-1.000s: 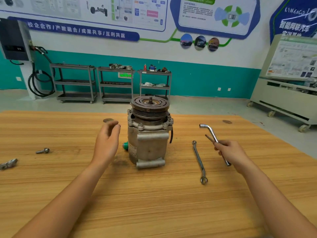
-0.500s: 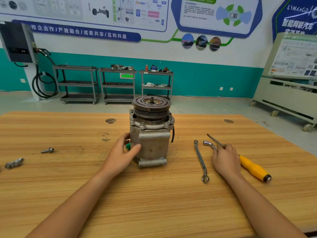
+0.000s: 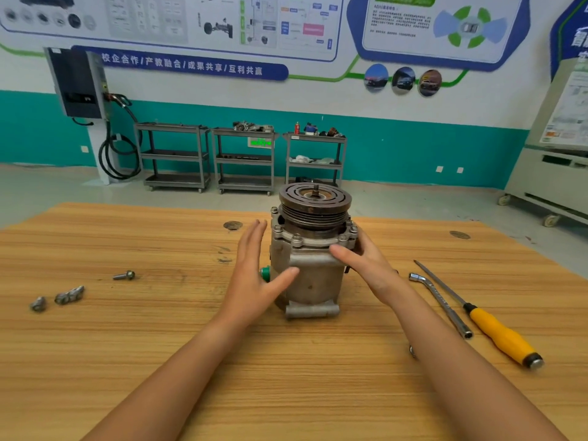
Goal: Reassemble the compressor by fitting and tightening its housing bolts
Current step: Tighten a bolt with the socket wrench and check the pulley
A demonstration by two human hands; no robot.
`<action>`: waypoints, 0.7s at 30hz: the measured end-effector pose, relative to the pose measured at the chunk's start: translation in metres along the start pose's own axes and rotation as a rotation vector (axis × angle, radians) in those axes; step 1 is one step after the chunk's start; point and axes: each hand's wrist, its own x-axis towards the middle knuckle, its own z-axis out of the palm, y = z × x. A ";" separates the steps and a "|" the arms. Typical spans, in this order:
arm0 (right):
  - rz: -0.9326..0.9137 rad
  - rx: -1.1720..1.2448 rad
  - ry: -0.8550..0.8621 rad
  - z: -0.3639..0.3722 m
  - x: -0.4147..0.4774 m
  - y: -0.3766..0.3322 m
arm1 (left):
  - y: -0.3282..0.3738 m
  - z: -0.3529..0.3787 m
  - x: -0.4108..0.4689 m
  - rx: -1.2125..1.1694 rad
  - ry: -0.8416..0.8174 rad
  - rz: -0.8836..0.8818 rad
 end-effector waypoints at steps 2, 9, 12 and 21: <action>-0.001 0.003 0.010 -0.001 0.001 0.002 | 0.011 0.001 0.002 -0.023 -0.030 0.054; 0.008 0.059 0.041 0.004 -0.002 0.001 | 0.026 0.003 0.013 -0.166 0.097 0.027; 0.019 0.065 0.055 0.006 -0.006 0.001 | 0.029 0.001 0.011 -0.207 0.106 -0.011; 0.036 0.009 0.043 0.007 -0.035 -0.001 | 0.044 -0.013 -0.011 -0.341 0.256 -0.024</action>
